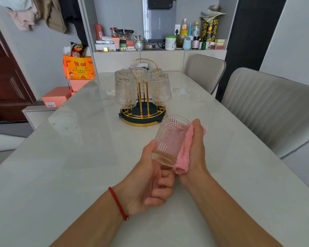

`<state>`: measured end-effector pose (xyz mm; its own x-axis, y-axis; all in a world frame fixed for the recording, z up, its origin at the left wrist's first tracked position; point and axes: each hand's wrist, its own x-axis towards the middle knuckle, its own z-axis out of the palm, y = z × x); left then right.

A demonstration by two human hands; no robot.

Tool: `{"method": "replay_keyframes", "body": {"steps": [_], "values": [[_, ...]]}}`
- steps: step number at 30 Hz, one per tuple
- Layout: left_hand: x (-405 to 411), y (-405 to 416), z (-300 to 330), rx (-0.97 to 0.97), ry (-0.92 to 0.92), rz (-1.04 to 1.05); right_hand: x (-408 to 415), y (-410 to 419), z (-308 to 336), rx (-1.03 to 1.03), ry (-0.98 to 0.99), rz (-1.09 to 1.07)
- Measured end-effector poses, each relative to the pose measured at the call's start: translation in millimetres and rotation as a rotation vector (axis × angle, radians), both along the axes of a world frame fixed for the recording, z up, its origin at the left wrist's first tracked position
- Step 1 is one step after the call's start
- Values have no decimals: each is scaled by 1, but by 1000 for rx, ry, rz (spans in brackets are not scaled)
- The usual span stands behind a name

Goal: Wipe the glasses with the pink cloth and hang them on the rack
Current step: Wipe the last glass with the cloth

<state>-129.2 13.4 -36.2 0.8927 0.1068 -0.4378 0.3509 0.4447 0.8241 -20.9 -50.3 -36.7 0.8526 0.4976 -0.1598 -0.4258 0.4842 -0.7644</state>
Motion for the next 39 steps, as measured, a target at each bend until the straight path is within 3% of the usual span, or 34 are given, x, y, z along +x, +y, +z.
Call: {"method": "replay_keyframes", "body": {"steps": [2, 7, 9, 12, 14, 16, 21, 23, 25, 27, 33, 35, 39], "values": [[2, -2, -2, 71, 10, 25, -1, 1, 1, 2, 13, -22], [6, -16, -10, 552, -63, 149, -5, 3, 1, 20, -10, -120], [5, -13, -10, 464, -55, 175, -6, 3, 1, 54, -16, -113], [2, -4, -4, 103, -31, 62, -4, 1, 2, 47, -21, -57], [0, 2, -1, 3, -20, -10, -2, 0, 1, 37, -15, -15], [1, 2, 1, 53, 0, -18, -1, -1, 1, 46, 3, -23], [5, -6, -4, 516, 1, 116, -2, 1, -2, 4, -37, -119], [5, -5, -6, 423, -8, 117, -2, 1, -3, 29, -33, -77], [3, -1, -2, 159, -6, 61, -3, 0, -1, 62, -18, -19], [2, 4, -1, 29, -26, -4, -2, 0, 0, 114, -13, 23], [4, -7, -6, 325, 7, 97, -3, 2, -1, 100, 41, -56], [5, -6, -8, 263, -17, 98, -2, 0, 0, 101, 14, -57], [1, 2, 0, -44, -44, 5, 0, 0, -1, 81, -9, 15]]}}
